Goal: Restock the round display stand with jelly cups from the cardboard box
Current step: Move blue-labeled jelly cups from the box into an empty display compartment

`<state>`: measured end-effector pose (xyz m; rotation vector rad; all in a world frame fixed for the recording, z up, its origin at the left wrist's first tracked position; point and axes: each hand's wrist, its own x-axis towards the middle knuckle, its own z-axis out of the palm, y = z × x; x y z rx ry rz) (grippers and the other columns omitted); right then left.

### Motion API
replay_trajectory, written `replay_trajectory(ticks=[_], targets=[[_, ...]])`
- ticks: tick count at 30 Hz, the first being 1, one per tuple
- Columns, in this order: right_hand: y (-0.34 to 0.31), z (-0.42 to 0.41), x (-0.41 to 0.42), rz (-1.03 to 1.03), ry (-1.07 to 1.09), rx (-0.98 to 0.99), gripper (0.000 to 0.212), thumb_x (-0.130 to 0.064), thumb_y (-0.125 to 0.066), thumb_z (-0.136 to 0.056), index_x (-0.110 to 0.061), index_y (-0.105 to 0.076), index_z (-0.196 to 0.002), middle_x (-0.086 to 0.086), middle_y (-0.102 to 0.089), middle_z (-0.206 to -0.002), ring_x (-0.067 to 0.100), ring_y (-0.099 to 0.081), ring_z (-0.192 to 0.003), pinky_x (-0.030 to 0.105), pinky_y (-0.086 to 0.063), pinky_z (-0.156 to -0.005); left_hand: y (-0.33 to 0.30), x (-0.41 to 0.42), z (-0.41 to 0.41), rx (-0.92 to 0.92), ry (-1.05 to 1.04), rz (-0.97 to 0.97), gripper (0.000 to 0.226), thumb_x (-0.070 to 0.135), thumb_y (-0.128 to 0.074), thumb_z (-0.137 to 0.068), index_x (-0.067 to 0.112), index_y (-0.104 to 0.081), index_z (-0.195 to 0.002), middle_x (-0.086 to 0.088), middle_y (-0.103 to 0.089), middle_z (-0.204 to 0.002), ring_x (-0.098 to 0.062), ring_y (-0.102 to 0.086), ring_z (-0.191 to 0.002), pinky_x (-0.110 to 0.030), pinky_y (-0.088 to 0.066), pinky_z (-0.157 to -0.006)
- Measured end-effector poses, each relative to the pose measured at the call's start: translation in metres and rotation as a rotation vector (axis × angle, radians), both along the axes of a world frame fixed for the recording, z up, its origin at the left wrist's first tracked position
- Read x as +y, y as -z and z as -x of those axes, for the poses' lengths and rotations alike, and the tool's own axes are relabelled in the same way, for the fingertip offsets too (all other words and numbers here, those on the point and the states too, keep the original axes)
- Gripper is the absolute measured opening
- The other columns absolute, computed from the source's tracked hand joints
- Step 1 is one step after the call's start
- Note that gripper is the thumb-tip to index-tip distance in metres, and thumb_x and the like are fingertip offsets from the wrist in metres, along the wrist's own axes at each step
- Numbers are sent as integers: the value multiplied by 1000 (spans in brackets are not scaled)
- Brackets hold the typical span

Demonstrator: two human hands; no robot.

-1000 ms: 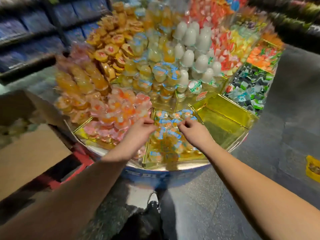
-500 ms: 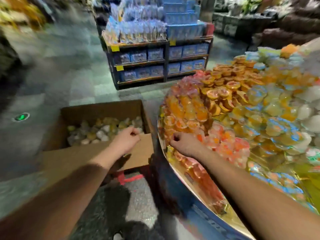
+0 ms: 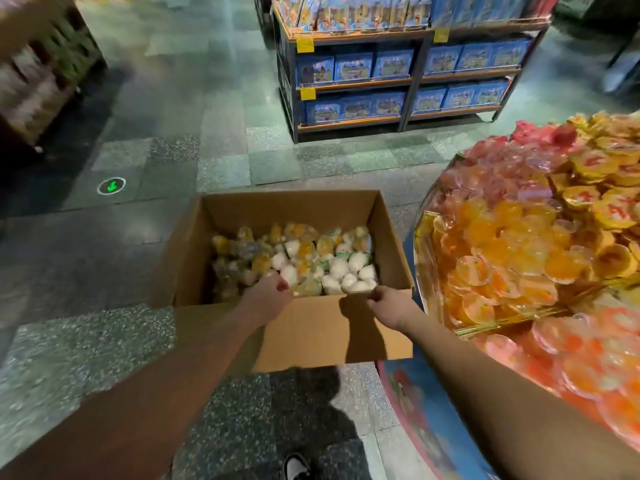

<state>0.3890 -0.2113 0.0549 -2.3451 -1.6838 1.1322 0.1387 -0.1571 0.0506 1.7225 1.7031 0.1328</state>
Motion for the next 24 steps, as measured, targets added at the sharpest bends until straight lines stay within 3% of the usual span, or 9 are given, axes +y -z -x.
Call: replay_trajectory(ticks=[7,9,12,15,18,21,24], targets=[[57,-5,57,70,64,23,35,-29,-49,-101,-10,-55,-130,14,-64,-123,31,-60,-109,30,-45,-80,57,58,-8,-17,-31,104,17,27,-58,-96,19,-61,-111,-2,-60,-107,-17,-58,-93,-27,-48,-76],[72,-11,79,85,97,36,34,-28,-47,-101,-9,-55,-128,15,-64,-119,32,-61,-106,34,-49,-82,74,78,-14,-1,-28,126,20,28,-58,-96,19,-59,-114,-4,-60,-109,-18,-59,-94,-30,-51,-80],[97,-20,116,105,169,59,30,-26,-48,-99,-8,-60,-120,15,-66,-114,32,-62,-104,37,-50,-87,98,113,-24,52,-10,186,22,28,-59,-96,19,-58,-117,-7,-59,-111,-20,-59,-93,-27,-46,-71],[124,-31,156,148,282,115,31,-32,-49,-98,-9,-62,-116,13,-66,-111,32,-61,-105,38,-50,-89,121,147,-34,70,-14,215,24,30,-57,-94,24,-59,-116,-4,-62,-109,-17,-61,-90,-33,-55,-76],[158,-40,194,227,546,302,39,-44,-54,-93,-12,-63,-113,10,-67,-106,30,-64,-99,44,-54,-88,142,183,-48,60,-96,246,28,34,-55,-93,25,-59,-119,1,-64,-107,-18,-61,-93,-41,-56,-84],[188,-46,224,310,814,521,43,-56,-58,-87,-18,-64,-106,6,-67,-100,25,-63,-91,39,-54,-79,163,218,-64,20,-209,293,40,35,-56,-93,23,-52,-132,3,-59,-112,-16,-59,-97,-40,-55,-86],[220,-51,251,310,1037,734,53,-55,-61,-87,-16,-63,-123,8,-70,-110,28,-67,-93,41,-57,-77,182,247,-79,77,-224,265,48,34,-59,-92,21,-48,-137,-5,-49,-134,-25,-55,-114,-46,-52,-94]])
